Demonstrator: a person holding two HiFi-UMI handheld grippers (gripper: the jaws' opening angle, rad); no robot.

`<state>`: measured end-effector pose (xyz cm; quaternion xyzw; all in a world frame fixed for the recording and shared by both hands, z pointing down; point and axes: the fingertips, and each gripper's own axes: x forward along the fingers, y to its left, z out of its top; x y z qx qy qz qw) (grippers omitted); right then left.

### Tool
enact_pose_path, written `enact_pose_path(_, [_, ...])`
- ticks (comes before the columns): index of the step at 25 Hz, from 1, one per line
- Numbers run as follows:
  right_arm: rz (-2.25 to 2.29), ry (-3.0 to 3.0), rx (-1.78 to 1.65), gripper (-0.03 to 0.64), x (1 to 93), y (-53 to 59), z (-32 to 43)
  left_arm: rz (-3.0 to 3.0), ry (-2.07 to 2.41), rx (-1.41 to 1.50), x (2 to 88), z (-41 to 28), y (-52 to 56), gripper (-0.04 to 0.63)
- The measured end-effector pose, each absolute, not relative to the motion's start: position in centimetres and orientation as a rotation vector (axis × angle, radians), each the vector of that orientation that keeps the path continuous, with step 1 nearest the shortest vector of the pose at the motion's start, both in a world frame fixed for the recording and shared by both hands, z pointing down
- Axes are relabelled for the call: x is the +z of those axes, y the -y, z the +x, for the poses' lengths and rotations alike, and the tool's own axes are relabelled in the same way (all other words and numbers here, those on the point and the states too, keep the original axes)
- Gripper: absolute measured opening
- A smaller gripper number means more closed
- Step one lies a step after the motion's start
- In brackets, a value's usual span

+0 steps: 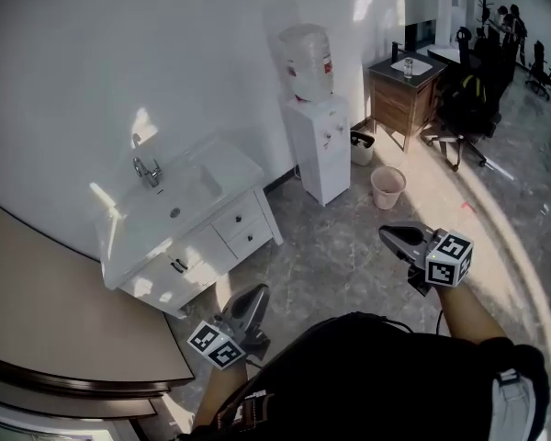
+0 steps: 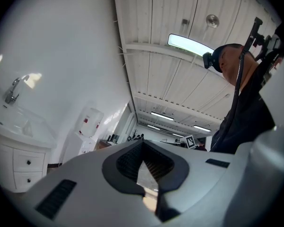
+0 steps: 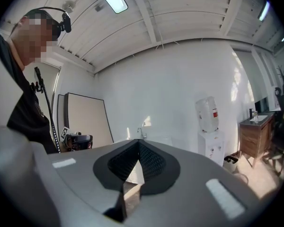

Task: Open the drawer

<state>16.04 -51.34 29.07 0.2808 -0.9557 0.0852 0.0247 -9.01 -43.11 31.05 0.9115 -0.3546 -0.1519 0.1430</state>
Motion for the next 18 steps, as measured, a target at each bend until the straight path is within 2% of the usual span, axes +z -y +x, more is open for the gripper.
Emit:
enact_pose_path(11, [0.9, 2.939, 0.276, 0.002, 29.7, 57.9, 4.0, 2.652, 0.95, -0.424, 31.5, -20.4, 51.2, 0.0])
enact_pose_path(18, [0.836, 2.941, 0.294, 0.002, 30.8, 62.6, 1.1, 2.607, 1.005, -0.422, 33.1, -23.1, 54.8, 0.0])
